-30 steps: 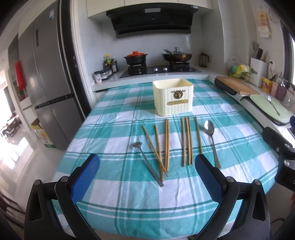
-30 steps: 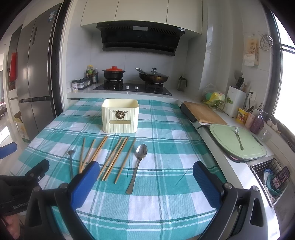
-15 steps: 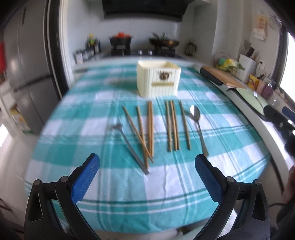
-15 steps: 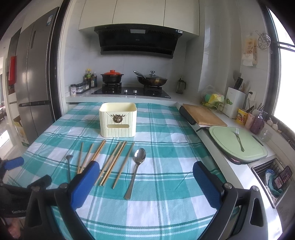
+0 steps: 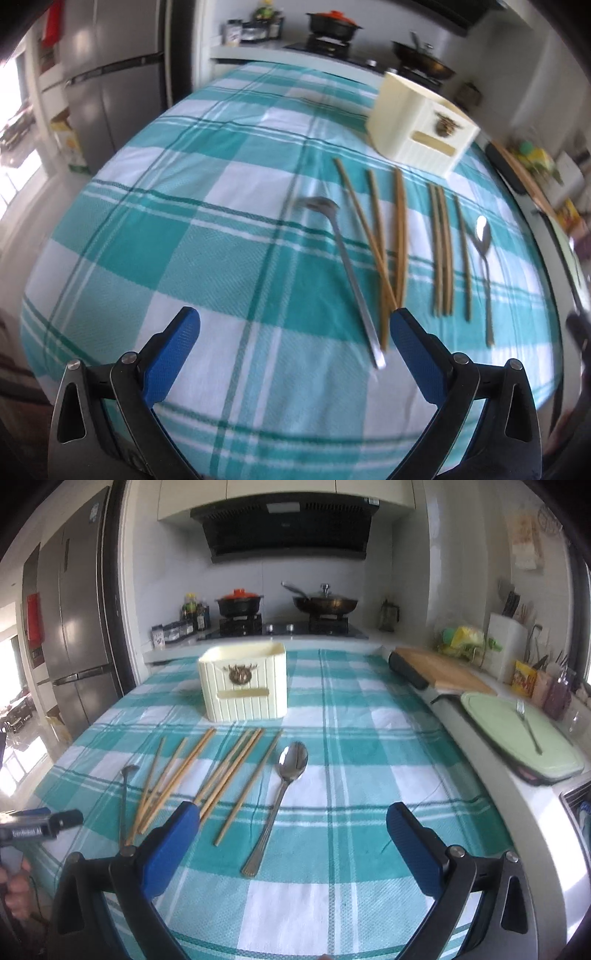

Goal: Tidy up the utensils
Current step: 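Grasp the small metal spoon with the left tool while the right tool grasps the large spoon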

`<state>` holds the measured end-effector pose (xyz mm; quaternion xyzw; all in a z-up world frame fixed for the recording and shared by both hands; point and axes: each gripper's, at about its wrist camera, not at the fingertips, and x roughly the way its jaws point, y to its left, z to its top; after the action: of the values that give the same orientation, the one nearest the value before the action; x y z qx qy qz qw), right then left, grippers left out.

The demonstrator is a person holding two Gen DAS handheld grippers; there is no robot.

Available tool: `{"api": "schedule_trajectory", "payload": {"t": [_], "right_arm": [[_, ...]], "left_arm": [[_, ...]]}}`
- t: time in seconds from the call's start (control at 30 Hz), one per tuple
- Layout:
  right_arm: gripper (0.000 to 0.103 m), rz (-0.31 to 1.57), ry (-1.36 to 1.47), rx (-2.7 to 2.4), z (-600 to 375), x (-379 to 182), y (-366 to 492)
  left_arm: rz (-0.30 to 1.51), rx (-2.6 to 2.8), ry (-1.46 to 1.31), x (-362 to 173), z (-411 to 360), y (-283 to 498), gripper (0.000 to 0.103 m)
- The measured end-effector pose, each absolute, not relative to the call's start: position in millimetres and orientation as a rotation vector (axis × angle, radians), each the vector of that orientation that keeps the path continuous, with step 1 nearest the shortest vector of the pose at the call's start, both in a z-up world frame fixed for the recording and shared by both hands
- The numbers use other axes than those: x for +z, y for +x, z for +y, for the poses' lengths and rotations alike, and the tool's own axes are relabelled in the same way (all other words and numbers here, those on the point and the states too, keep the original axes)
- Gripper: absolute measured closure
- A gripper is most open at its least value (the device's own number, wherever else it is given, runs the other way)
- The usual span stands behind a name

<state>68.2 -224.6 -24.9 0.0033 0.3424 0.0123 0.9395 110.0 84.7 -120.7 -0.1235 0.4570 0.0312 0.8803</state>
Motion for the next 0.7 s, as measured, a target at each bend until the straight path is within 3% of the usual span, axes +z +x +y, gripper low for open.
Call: {"api": "schedule_trajectory", "payload": {"t": [0.3,0.7], "right_arm": [[0.000,0.858,0.029,-0.086,-249.5,-60.6,109.8],[0.003,0.957,0.044,-0.022,-231.3,-102.4,184.2]], "left_arm": [[0.979,0.211,-0.195,-152.2,75.0,181.2,0.001],[0.984,0.206,-0.110,-170.0,74.8,199.1,0.000]]}}
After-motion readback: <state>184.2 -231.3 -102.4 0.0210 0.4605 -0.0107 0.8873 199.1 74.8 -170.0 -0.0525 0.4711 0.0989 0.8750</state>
